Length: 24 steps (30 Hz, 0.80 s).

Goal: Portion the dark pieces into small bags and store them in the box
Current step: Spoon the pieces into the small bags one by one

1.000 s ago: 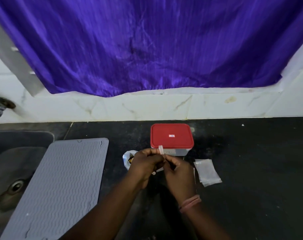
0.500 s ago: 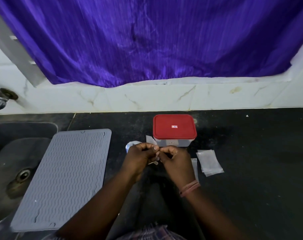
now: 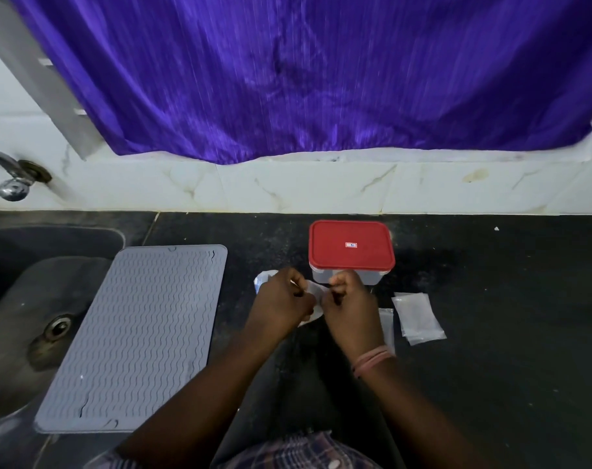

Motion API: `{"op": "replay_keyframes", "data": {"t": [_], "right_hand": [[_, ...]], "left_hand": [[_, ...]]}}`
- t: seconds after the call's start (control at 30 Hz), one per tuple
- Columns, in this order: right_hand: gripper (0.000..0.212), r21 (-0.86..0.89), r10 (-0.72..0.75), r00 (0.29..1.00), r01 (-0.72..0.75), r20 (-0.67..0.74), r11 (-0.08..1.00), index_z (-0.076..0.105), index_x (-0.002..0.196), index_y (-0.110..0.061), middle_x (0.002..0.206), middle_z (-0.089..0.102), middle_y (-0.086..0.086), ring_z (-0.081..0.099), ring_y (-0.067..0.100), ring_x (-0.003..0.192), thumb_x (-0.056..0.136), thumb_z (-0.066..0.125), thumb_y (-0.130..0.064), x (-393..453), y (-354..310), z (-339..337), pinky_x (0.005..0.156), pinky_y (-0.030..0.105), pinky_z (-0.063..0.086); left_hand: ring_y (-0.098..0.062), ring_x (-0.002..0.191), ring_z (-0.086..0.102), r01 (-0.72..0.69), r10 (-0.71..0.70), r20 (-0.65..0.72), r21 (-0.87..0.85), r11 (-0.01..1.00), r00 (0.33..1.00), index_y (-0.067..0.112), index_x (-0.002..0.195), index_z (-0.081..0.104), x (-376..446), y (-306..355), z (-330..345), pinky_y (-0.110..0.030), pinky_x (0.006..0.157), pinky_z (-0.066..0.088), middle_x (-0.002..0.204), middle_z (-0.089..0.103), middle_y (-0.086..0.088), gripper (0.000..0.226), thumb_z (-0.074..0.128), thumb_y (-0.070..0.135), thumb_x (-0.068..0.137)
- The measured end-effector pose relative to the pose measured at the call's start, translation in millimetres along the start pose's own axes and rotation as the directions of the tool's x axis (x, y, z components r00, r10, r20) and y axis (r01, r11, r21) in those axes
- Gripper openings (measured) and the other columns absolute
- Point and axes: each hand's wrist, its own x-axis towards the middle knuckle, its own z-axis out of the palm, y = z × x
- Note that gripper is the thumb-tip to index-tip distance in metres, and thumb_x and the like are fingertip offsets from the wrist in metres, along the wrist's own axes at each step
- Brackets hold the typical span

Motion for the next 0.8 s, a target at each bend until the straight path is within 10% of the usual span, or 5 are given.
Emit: {"op": "replay_keyframes", "data": {"t": [0.17, 0.37, 0.63, 0.8], "right_hand": [[0.011, -0.167, -0.1, 0.983, 0.126, 0.156, 0.978, 0.06, 0.094, -0.026, 0.084, 0.07, -0.006, 0.067, 0.012, 0.082, 0.091, 0.061, -0.015, 0.4, 0.5, 13.4, 0.076, 0.04, 0.057], [0.026, 0.092, 0.097, 0.961, -0.125, 0.261, 0.988, 0.073, 0.089, -0.022, 0.088, 0.075, -0.004, 0.072, 0.013, 0.085, 0.089, 0.058, -0.001, 24.6, -12.5, 20.4, 0.083, 0.044, 0.06], [0.021, 0.296, 0.007, 0.91, -0.142, 0.414, 0.945, 0.074, 0.11, -0.017, 0.104, 0.075, -0.006, 0.069, 0.001, 0.096, 0.093, 0.064, -0.009, 30.2, -22.5, 34.9, 0.086, 0.017, 0.054], [0.008, -0.138, 0.107, 0.982, -0.086, 0.154, 0.987, 0.069, 0.086, -0.021, 0.085, 0.07, -0.007, 0.066, 0.01, 0.085, 0.09, 0.064, -0.025, 29.2, 6.8, 36.8, 0.078, 0.027, 0.05]], "left_hand": [[-0.01, 0.07, 0.073, -0.126, 0.138, -0.039, 0.227, 0.966, 0.99, 0.015, 0.098, 0.075, 3.3, -8.2, -4.9, -0.025, 0.07, 0.061, 0.082, 0.075, -0.004, 0.012, 0.066, 0.011, 0.092], [-0.026, 0.094, 0.07, -0.139, 0.207, -0.059, 0.559, 0.817, 0.977, 0.02, 0.113, 0.077, 7.7, -5.7, -20.6, -0.028, 0.078, 0.054, 0.107, 0.074, -0.009, 0.029, 0.054, 0.014, 0.097], [-0.021, 0.096, 0.068, 0.087, 0.046, -0.235, 0.527, 0.846, 0.971, 0.01, 0.127, 0.068, 17.0, -13.7, -53.6, -0.027, 0.083, 0.054, 0.115, 0.072, -0.011, 0.029, 0.054, 0.019, 0.103], [-0.025, 0.088, 0.072, 0.308, -0.193, -0.45, 0.196, 0.931, 0.872, 0.004, 0.116, 0.069, 34.5, -45.5, -71.2, -0.037, 0.085, 0.06, 0.104, 0.074, -0.015, 0.023, 0.057, 0.015, 0.1]]}}
